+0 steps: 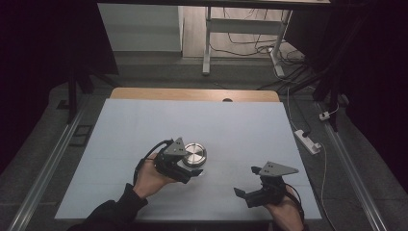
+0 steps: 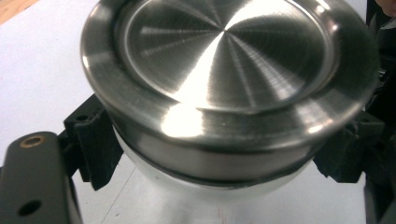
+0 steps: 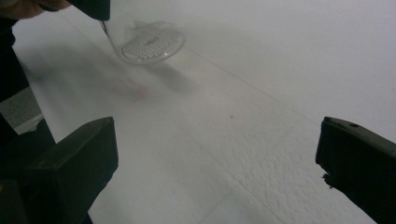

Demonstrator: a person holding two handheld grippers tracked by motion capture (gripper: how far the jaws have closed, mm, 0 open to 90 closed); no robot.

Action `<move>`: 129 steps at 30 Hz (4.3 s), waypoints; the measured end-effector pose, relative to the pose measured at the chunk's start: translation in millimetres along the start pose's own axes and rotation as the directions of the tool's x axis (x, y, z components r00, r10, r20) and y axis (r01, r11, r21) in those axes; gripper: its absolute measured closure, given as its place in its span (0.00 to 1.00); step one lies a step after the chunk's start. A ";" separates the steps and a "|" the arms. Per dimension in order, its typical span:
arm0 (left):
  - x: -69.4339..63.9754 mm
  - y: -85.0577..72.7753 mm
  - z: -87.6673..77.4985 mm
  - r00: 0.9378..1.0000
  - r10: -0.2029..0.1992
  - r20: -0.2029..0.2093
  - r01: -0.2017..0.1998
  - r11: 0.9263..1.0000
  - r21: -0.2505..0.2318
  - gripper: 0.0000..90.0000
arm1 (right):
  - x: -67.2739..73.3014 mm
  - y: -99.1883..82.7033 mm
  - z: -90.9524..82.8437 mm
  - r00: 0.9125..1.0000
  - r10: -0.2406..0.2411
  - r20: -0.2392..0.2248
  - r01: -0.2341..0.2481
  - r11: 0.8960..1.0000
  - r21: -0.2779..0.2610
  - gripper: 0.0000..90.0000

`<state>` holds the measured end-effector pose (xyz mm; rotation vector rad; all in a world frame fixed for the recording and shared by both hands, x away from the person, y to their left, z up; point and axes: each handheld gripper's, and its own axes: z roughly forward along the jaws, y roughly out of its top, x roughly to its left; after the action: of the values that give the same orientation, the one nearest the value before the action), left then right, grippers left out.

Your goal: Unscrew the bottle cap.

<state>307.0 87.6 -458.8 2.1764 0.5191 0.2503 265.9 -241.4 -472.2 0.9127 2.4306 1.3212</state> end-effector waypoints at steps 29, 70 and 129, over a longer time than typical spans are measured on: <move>-5.1 1.9 4.7 1.000 0.011 0.019 -0.011 1.000 0.010 0.17 | 27.7 75.0 45.2 0.992 -0.040 -0.115 0.037 0.999 -0.030 0.00; -3.3 3.6 2.0 0.967 0.115 0.227 -0.117 0.993 -0.004 0.17 | 27.4 115.1 77.9 0.843 -0.297 -0.449 0.281 0.954 -0.103 0.22; 2.5 4.1 -5.8 0.996 -0.038 0.077 0.040 0.999 -0.022 0.17 | 45.4 119.6 66.9 0.961 -0.173 -0.216 0.157 0.984 -0.089 0.08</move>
<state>308.4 90.7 -452.1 2.1420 0.5123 0.1508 311.3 -120.2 -408.3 0.5550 2.5387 1.5075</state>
